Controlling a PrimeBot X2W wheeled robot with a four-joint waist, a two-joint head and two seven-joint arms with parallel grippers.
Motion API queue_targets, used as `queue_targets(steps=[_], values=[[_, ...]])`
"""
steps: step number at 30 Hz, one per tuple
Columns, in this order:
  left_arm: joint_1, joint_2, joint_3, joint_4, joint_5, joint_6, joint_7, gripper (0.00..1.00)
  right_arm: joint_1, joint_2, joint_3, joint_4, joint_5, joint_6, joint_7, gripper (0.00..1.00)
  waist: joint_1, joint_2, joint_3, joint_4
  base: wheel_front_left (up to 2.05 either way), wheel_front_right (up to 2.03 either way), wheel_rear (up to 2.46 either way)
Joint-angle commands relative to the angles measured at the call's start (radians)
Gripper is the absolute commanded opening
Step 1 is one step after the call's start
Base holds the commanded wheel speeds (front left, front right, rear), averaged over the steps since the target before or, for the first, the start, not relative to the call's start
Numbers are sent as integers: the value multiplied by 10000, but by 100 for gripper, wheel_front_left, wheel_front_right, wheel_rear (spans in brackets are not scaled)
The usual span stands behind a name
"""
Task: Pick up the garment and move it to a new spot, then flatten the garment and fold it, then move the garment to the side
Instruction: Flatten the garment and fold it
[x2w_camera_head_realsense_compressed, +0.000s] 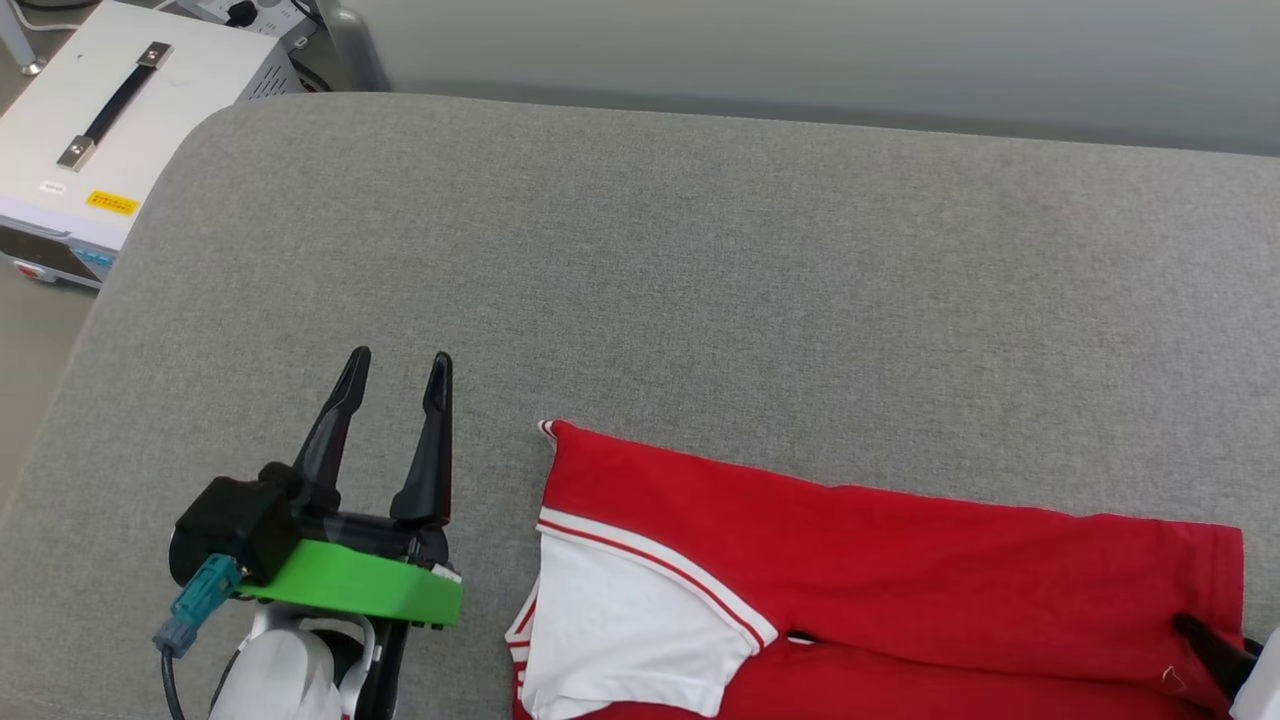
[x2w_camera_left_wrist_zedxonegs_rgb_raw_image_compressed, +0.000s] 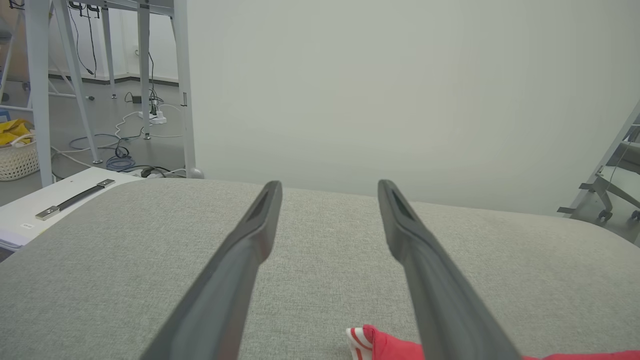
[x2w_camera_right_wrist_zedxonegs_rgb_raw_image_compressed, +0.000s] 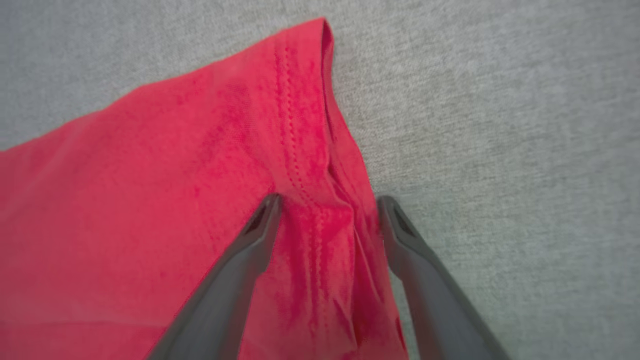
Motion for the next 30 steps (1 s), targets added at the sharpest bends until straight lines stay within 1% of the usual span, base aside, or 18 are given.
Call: queue_targets(steps=[1, 9, 10, 11, 12, 13, 17, 22, 26, 30], values=[[-90, -89, 14, 42, 93, -64, -58, 100, 56, 340, 418, 343, 258, 8, 221, 100, 0, 0, 2, -10, 0, 0, 0], [-111, -128, 54, 134, 211, -110, -58, 100, 61, 365, 1226, 616, 792, 8, 58, 100, 0, 0, -54, -77, 0, 0, 0], [-110, -131, 58, 143, 213, -111, -58, 100, 48, 364, 1312, 624, 852, 8, 34, 92, 0, 0, -73, -86, 0, 0, 0], [-104, -133, 64, 155, 215, -113, -58, 100, 33, 359, 1391, 643, 918, 8, -3, 52, 0, 0, -103, -98, 0, 0, 0], [-95, -136, 68, 165, 214, -115, -58, 100, 25, 344, 1443, 660, 960, 8, -35, 32, 0, 0, -125, -108, 0, 0, 0], [-85, -136, 55, 176, 209, -116, -58, 100, 16, 304, 1516, 657, 988, 8, -106, 0, 0, 0, -150, -116, 0, 0, 0], [-35, -115, -27, 233, 155, -118, -58, 100, 19, 120, 1592, 693, 1077, 8, -424, 0, 0, 0, -281, -137, 0, 0, 0], [36, -111, -49, 287, 85, -119, -58, 100, -20, -56, 1321, 795, 1280, 8, -875, 0, 0, 0, -445, -180, 0, 0, 0], [112, -121, -90, 331, 59, -119, -58, 100, 3, -382, 1083, 809, 1255, 8, -1137, 0, 0, 0, -586, -226, 0, 0, 0], [174, -107, -110, 347, 35, -120, -59, 100, -80, -802, 529, 872, 1021, 8, -1504, 0, 0, 0, -691, -281, 0, 0, 0]])
